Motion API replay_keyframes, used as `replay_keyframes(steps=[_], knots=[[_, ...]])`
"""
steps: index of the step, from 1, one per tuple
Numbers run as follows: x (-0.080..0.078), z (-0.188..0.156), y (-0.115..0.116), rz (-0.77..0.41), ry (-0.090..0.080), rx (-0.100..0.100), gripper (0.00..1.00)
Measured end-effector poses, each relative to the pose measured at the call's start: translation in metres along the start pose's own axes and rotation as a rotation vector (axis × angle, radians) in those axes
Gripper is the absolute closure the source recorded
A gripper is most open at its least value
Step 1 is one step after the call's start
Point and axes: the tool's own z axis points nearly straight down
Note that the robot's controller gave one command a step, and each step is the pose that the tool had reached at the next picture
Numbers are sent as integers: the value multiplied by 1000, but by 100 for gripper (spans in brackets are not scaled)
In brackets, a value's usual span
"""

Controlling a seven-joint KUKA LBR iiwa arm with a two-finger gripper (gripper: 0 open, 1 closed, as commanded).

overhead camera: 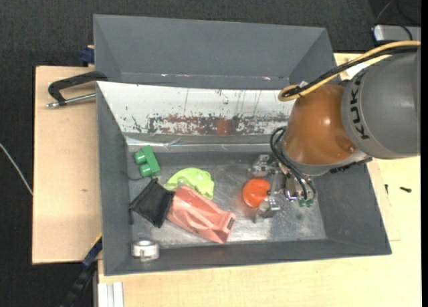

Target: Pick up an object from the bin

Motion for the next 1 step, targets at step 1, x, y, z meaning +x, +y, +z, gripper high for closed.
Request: replay_keyframes(steps=[1], knots=[[7,-4,1,90,-10,-1,100]])
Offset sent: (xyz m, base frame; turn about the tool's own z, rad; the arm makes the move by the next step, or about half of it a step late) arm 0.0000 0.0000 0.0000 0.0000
